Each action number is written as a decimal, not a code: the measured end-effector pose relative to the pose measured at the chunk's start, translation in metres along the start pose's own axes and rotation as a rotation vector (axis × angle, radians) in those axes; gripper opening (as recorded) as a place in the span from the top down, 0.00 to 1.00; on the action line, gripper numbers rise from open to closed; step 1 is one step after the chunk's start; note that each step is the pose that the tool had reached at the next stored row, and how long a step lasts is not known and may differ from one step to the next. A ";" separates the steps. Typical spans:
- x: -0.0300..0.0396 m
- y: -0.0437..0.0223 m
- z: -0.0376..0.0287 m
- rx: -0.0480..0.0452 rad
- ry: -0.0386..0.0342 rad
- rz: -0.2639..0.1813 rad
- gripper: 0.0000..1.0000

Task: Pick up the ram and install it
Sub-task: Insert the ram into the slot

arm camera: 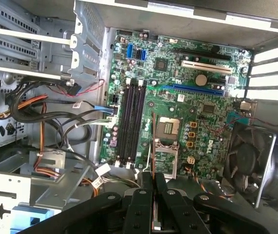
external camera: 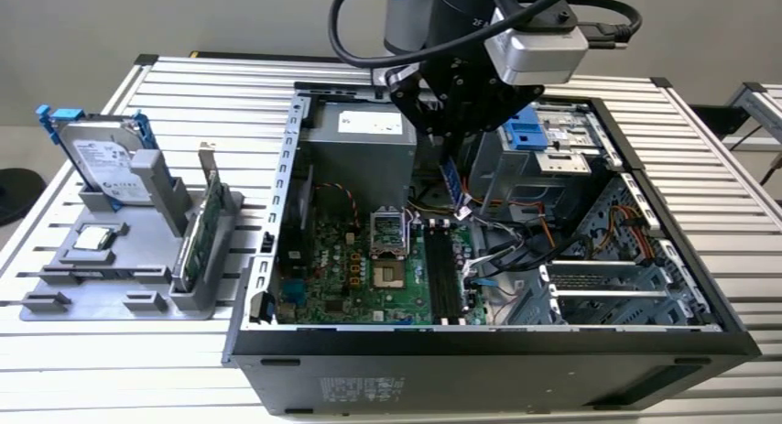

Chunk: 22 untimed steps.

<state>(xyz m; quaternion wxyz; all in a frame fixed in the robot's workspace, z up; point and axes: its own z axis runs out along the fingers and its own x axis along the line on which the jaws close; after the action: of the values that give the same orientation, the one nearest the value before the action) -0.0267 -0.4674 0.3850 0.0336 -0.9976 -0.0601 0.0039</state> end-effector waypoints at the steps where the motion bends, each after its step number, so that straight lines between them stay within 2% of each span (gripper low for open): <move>1: 0.0004 0.0001 0.0000 0.0000 0.0000 0.000 1.00; 22: 0.0022 0.0005 0.0034 -0.0001 0.0000 0.000 1.00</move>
<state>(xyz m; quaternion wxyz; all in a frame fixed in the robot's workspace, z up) -0.0245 -0.4674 0.3816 0.0336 -0.9976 -0.0601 0.0039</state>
